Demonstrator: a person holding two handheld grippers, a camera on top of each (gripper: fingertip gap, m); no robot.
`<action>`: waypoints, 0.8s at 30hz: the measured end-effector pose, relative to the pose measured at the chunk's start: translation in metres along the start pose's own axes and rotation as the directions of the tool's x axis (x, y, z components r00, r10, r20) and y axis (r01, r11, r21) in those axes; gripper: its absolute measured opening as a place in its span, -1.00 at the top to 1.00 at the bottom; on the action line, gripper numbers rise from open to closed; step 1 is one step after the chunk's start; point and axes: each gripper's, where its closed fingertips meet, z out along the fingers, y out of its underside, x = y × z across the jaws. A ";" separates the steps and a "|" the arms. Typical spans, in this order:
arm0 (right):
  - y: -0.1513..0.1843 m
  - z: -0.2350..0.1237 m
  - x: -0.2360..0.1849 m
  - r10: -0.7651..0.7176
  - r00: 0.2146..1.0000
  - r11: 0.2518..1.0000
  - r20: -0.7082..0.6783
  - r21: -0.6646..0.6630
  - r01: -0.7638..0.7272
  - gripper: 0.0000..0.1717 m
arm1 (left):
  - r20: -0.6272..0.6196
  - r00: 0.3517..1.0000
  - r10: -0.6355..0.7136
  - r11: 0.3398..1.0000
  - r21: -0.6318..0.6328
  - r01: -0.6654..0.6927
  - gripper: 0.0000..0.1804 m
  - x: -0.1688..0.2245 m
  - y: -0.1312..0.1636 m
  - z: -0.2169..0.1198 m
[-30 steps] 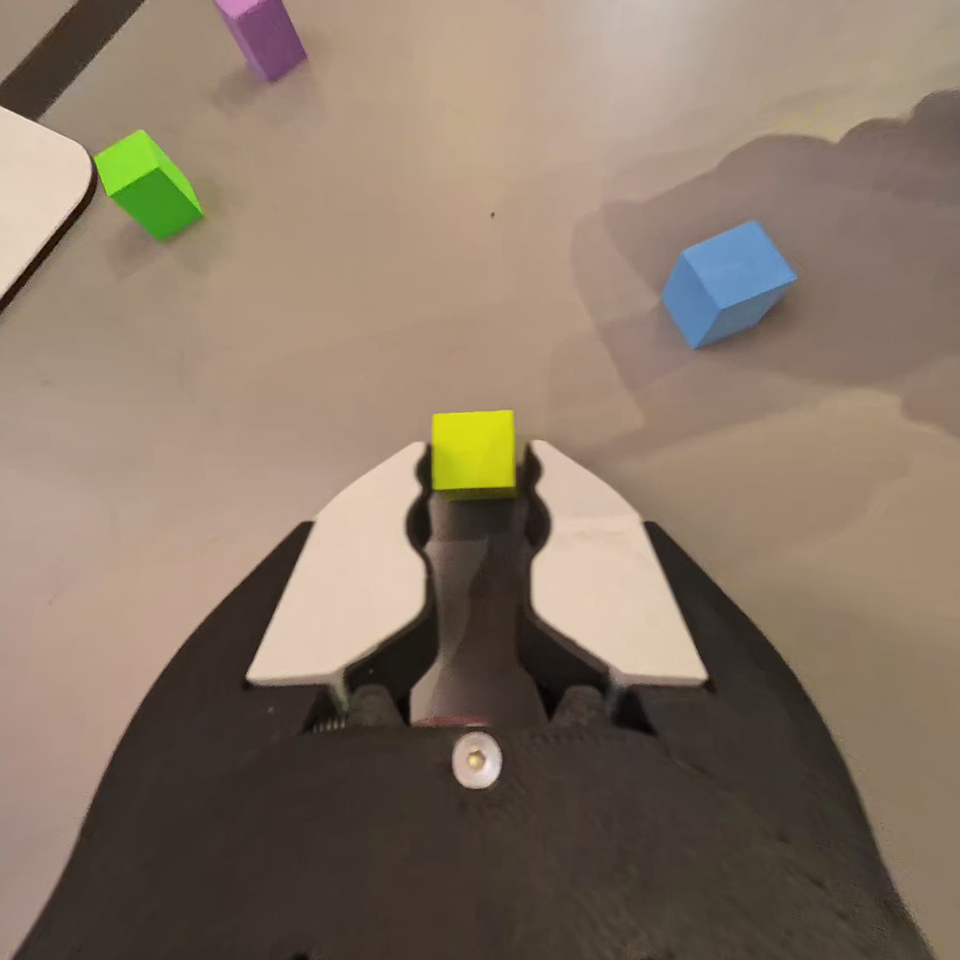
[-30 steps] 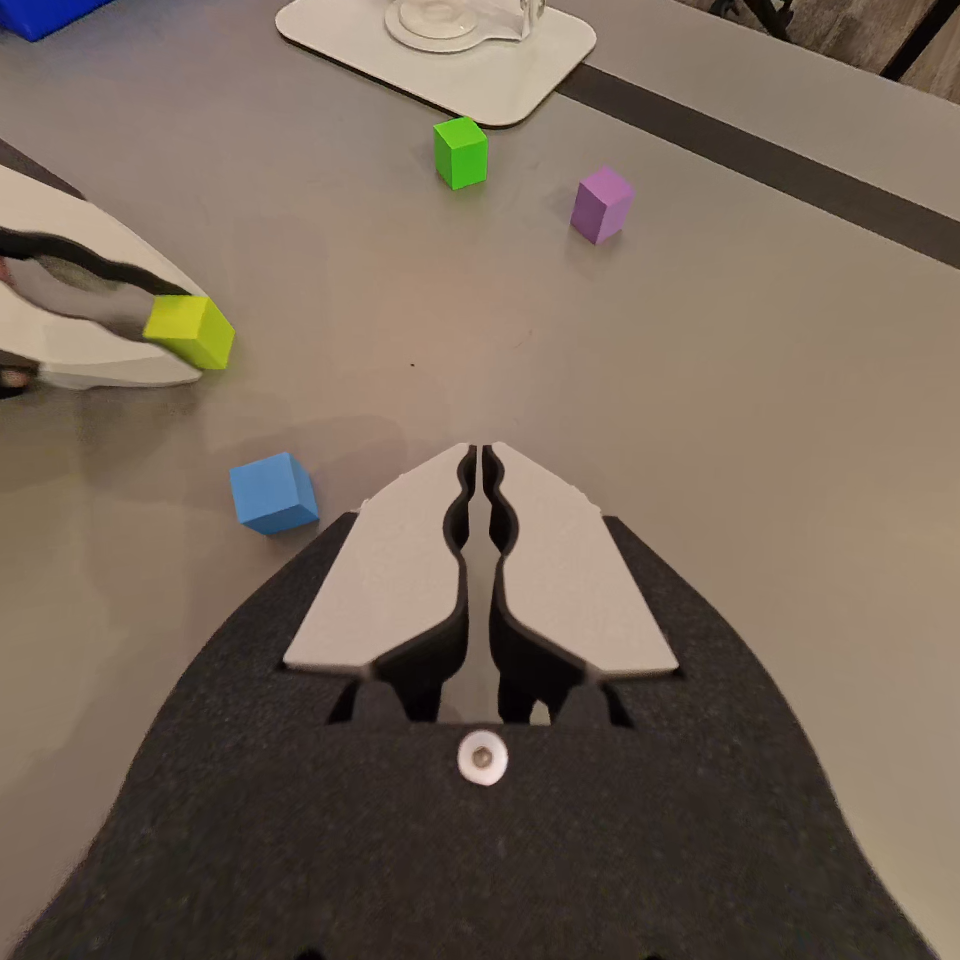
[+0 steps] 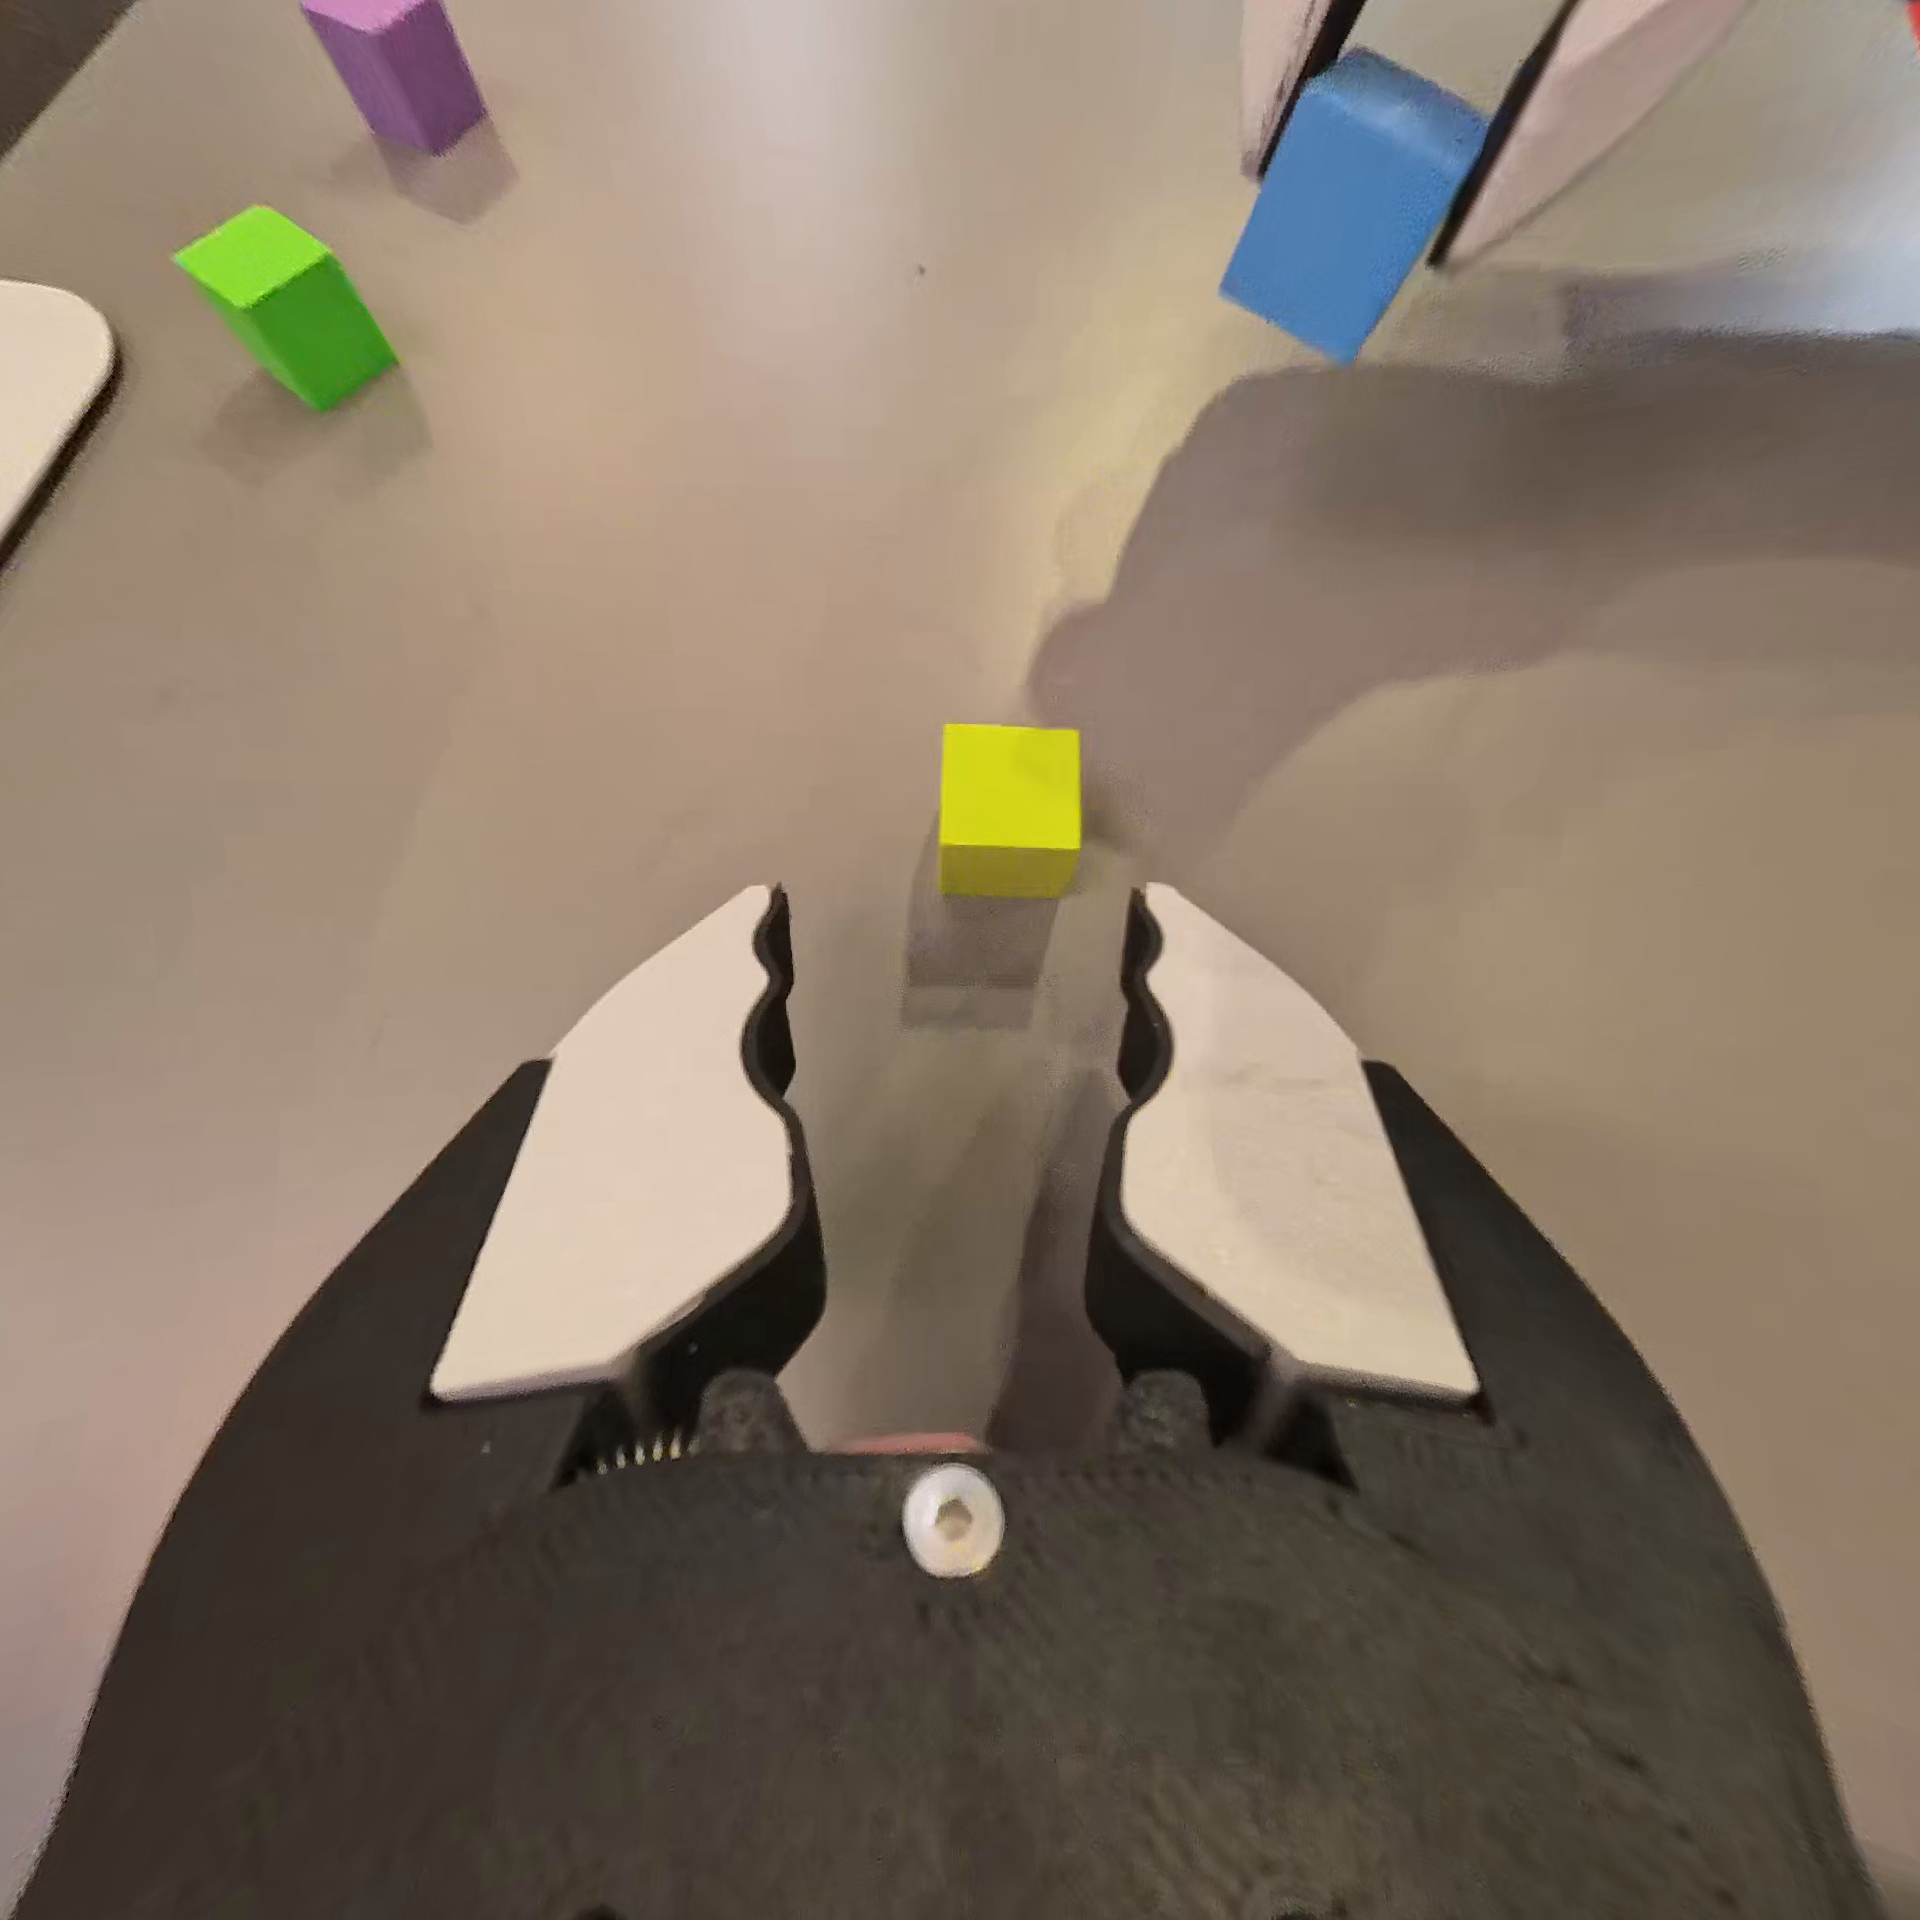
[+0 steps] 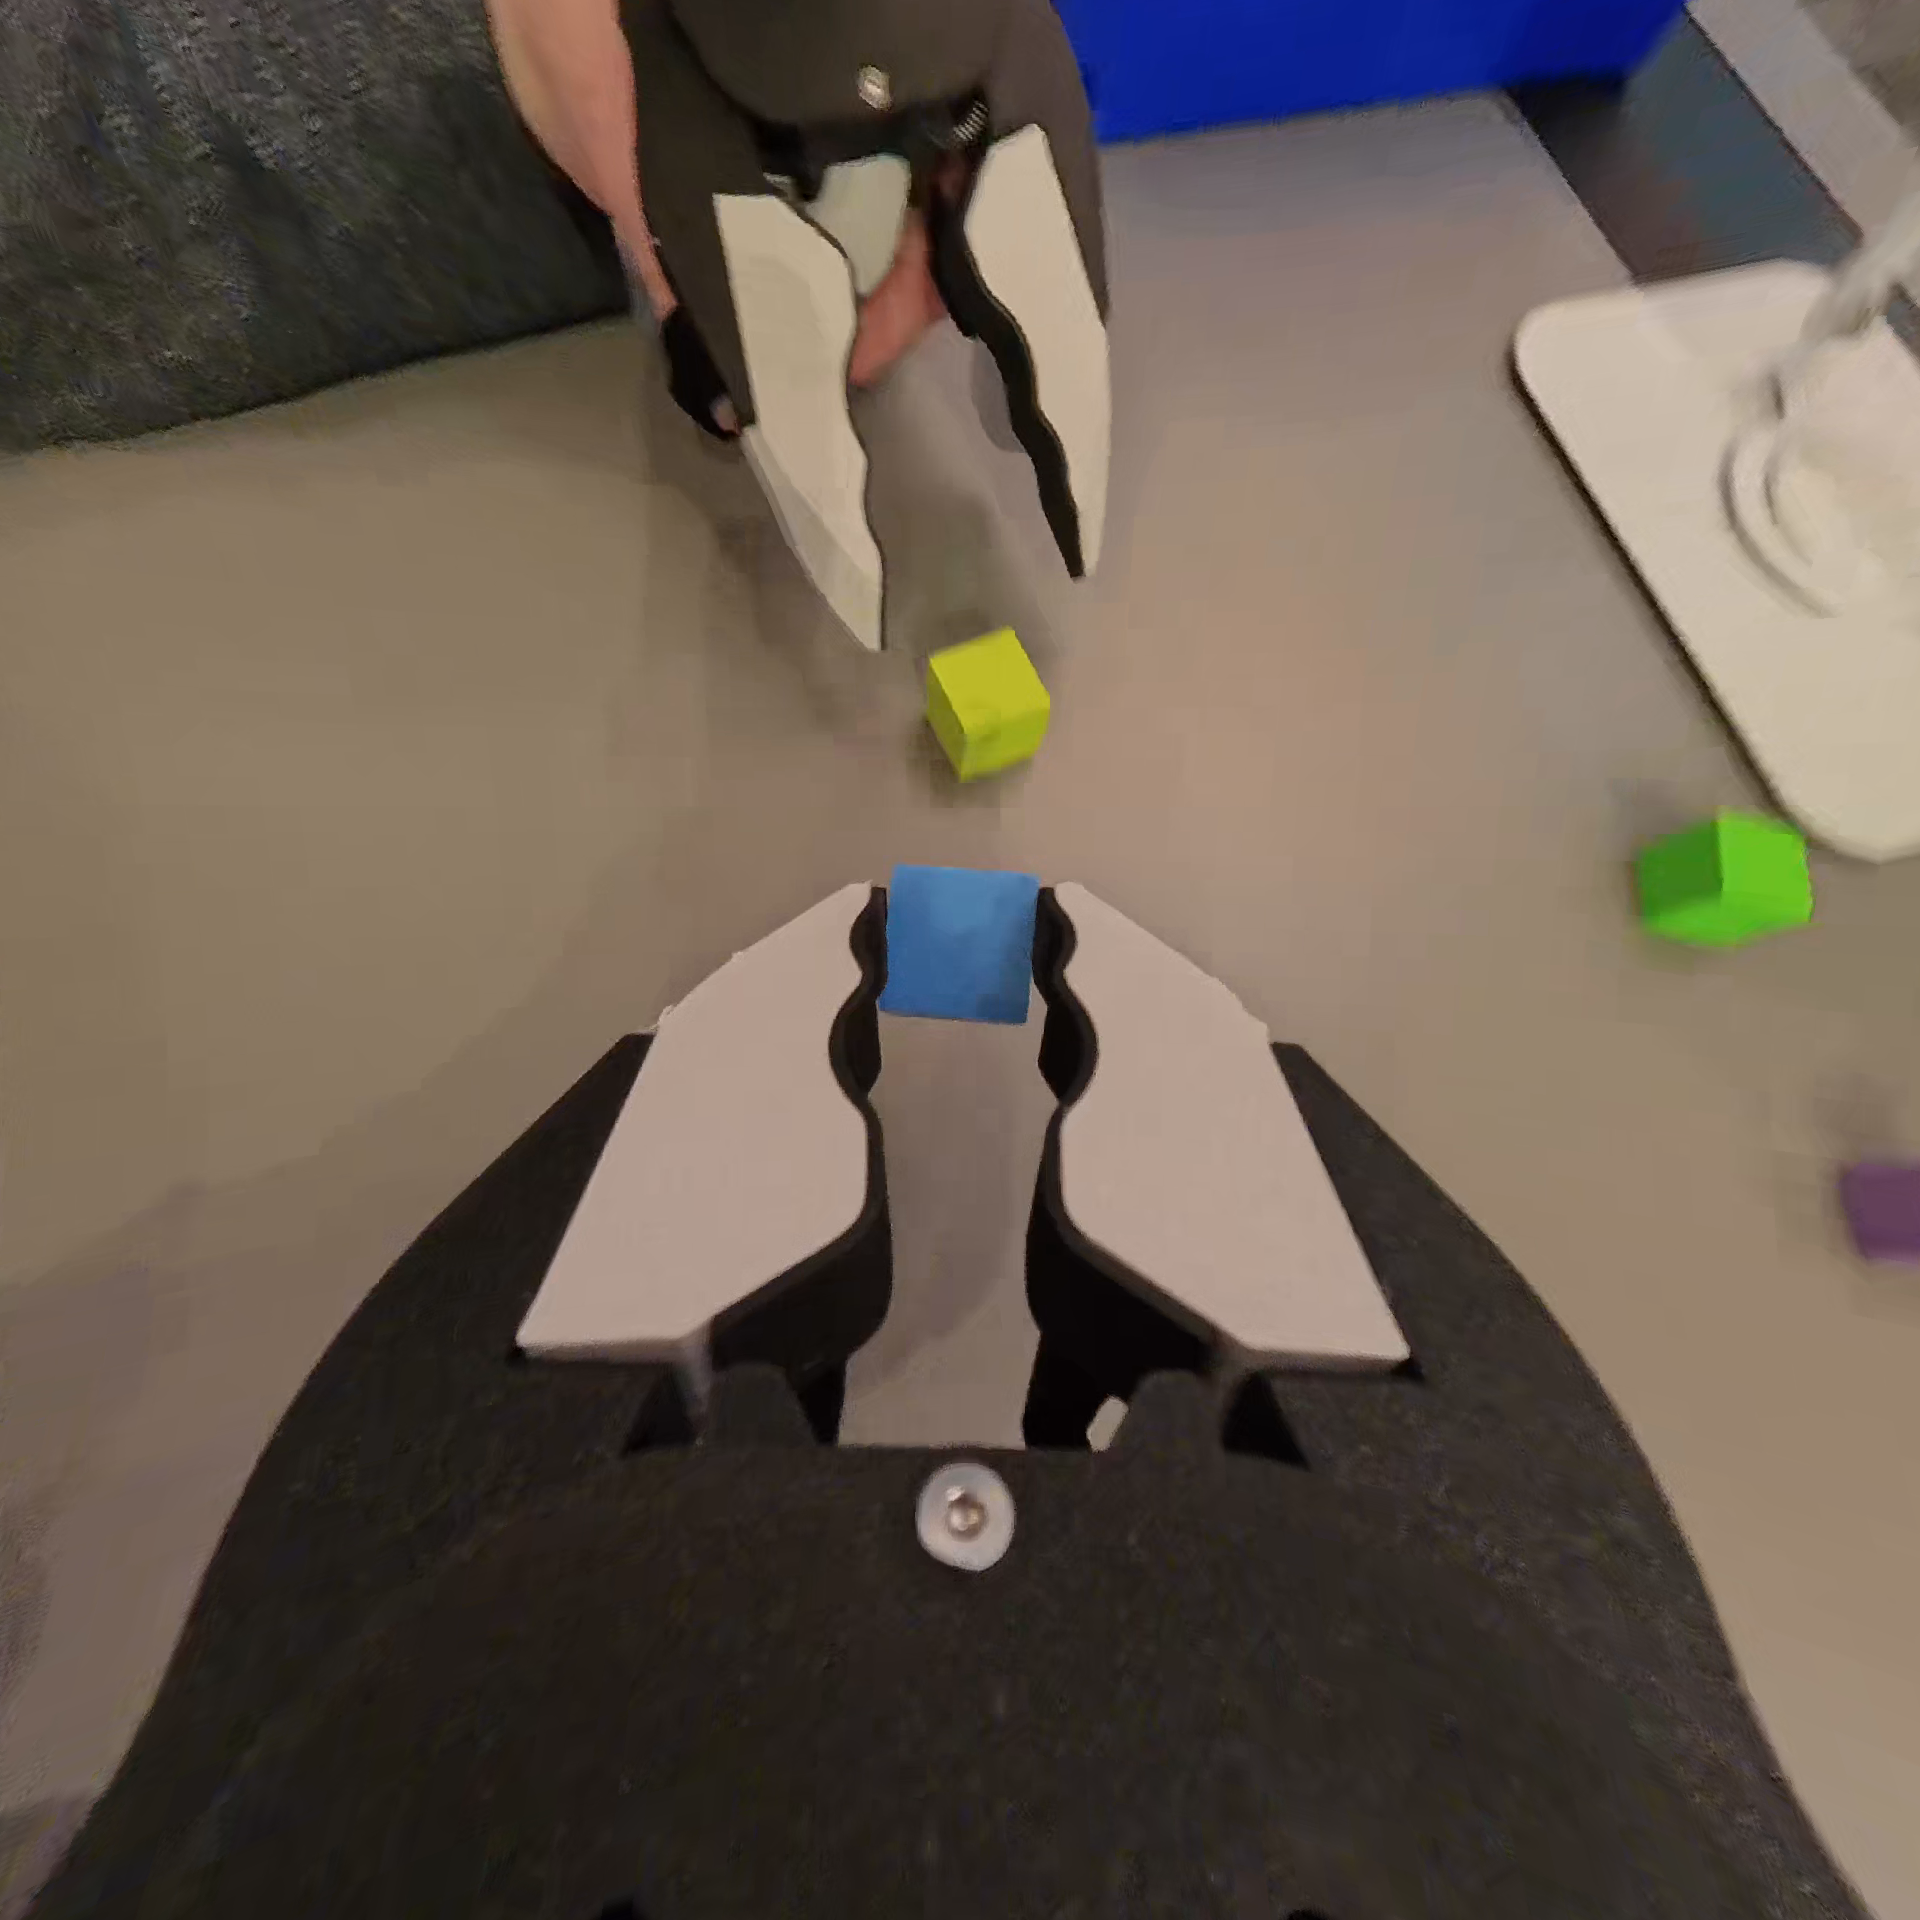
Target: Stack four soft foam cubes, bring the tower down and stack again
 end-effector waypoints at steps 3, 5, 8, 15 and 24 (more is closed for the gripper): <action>-0.021 0.022 -0.001 -0.137 0.989 0.989 0.062 -0.048 0.140 0.69 | 0.006 1.000 -0.023 1.000 0.009 0.023 0.39 -0.005 0.001 -0.003; -0.029 0.035 0.000 -0.200 0.974 0.975 0.110 -0.079 0.209 0.69 | 0.008 1.000 -0.024 1.000 0.010 0.024 0.48 -0.006 0.001 -0.004; -0.039 0.048 0.001 -0.258 0.950 0.957 0.175 -0.088 0.277 0.69 | -0.005 1.000 -0.024 1.000 -0.007 0.024 0.59 -0.005 0.003 -0.002; -0.035 0.075 0.001 -0.350 0.898 0.912 0.265 -0.121 0.391 0.69 | -0.046 0.998 -0.035 0.999 -0.037 0.033 0.69 -0.002 0.006 0.001; -0.033 0.085 0.002 -0.360 0.866 0.904 0.346 -0.103 0.416 0.69 | -0.062 0.997 -0.048 0.997 -0.059 0.044 0.68 -0.001 0.009 0.003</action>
